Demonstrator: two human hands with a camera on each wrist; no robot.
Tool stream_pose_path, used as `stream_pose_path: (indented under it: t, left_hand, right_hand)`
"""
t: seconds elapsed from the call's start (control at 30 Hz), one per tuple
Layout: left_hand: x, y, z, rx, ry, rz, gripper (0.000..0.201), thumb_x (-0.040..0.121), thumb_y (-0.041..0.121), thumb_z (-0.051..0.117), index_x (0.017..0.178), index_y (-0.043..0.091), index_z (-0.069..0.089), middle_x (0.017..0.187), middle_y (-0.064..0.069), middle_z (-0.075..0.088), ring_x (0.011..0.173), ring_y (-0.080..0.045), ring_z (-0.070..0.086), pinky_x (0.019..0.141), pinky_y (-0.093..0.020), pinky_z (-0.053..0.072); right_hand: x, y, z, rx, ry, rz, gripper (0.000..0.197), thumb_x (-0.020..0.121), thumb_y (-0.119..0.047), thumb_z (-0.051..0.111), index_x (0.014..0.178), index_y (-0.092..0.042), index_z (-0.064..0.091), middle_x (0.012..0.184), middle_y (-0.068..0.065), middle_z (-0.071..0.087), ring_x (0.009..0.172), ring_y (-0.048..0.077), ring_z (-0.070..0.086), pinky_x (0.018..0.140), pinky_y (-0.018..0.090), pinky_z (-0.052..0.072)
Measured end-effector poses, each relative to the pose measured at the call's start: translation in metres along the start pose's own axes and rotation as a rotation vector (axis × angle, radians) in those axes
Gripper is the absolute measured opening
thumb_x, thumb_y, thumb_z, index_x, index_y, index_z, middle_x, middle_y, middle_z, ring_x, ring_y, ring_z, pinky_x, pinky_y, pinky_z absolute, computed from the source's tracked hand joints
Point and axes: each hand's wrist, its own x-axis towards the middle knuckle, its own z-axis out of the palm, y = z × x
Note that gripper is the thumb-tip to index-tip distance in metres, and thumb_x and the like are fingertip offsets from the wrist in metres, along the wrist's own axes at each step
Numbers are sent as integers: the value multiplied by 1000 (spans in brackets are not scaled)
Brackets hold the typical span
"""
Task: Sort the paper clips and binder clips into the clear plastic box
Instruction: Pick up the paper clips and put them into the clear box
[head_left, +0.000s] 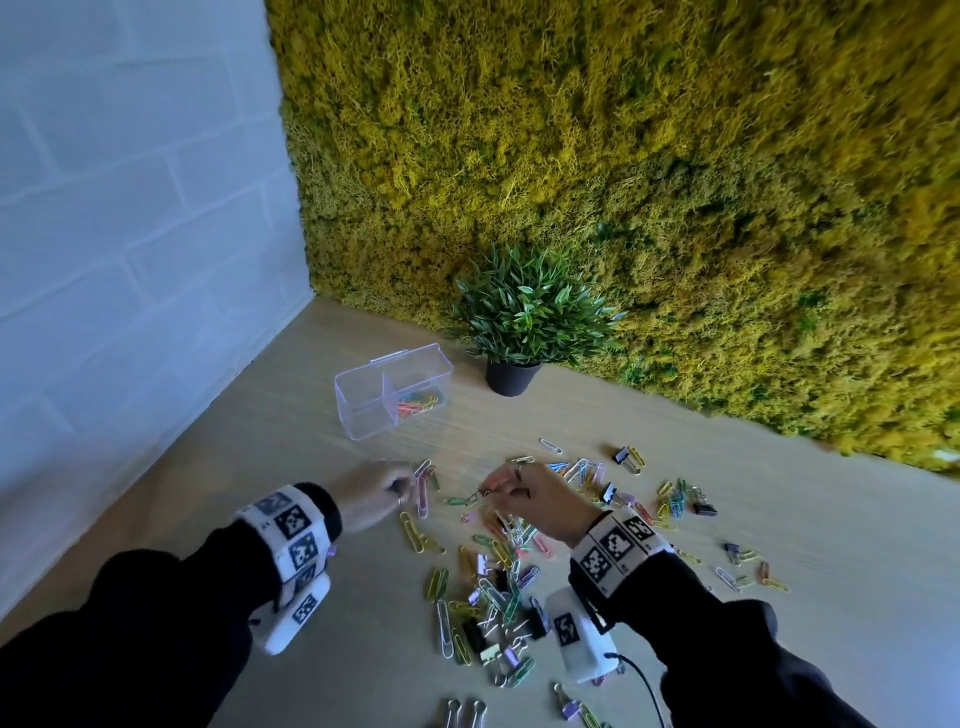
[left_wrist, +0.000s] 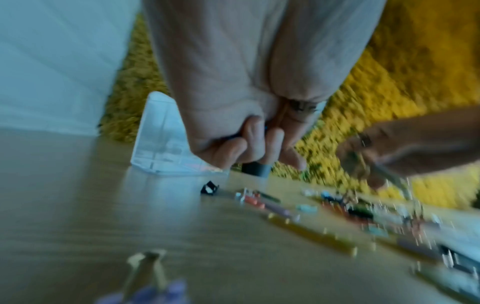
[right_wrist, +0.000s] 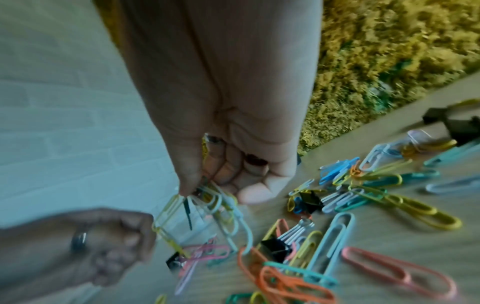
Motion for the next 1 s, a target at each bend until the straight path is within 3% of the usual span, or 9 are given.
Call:
stream_pose_path:
  t: [0.07,0.17,0.33,0.47,0.6,0.67,0.77,0.9,1.0]
  left_hand:
    - [2,-6,8,177,-88,35,3,87,19,57,89,20,58,61,14,41,54,2,36,54,-18,29]
    - [8,-14,13,347,-150,26,20,85,22,61,104,18,57,66,11,39,60,-5,38,60,-22,31]
    - [14,-13,15,572,-138,82,13,89,20,51,98,14,58,104,2,60,96,-17,53,81,-23,34]
    - [10,-10,16,616,-161,147,15,84,3,41,82,18,40,85,8,46,81,-13,42,75,-23,27]
    - [9,-9,19,612,-129,218,16,85,0,37,86,16,35,64,13,32,71,-14,40,58,-16,26]
    - [12,-8,24,659,-139,214,9,91,7,36,94,15,38,69,12,39,76,-18,44,59,-15,28]
    - [12,-3,30,745,-117,120,20,95,13,36,111,7,47,106,-9,62,101,-25,58,83,-27,39]
    - [11,6,40,812,-101,-73,50,88,8,48,133,-5,30,122,-15,57,110,-27,57,94,-33,39]
    - [12,9,40,786,-33,-83,51,88,6,46,134,-5,28,123,-15,55,111,-27,56,92,-33,41]
  right_hand:
    - [-2,0,-2,245,-19,65,11,89,-4,55,98,-6,61,76,-6,60,63,-3,56,63,15,43]
    - [-1,6,-3,623,-44,149,14,89,-3,53,86,-12,63,75,1,62,71,13,53,68,27,44]
    - [3,-1,0,1123,-34,266,25,94,-6,39,75,-4,54,64,7,59,56,17,54,52,29,47]
    - [10,-1,3,1161,7,332,25,92,-9,38,72,-6,53,59,5,58,52,15,53,47,22,41]
    - [15,-4,2,1132,-55,366,28,92,-19,34,69,-12,50,59,2,50,47,14,48,46,22,35]
    - [17,-9,0,1121,-56,380,29,92,-23,35,67,-15,46,57,0,45,44,12,43,43,20,32]
    - [20,-11,-1,1099,-48,390,37,93,-39,39,63,-17,44,52,-2,41,41,10,37,42,20,28]
    - [20,-9,2,1014,-93,400,53,88,-60,41,54,-19,39,47,-5,30,39,10,25,42,20,18]
    - [21,-12,4,971,-76,417,55,87,-59,43,52,-21,28,49,-5,21,35,8,19,42,18,11]
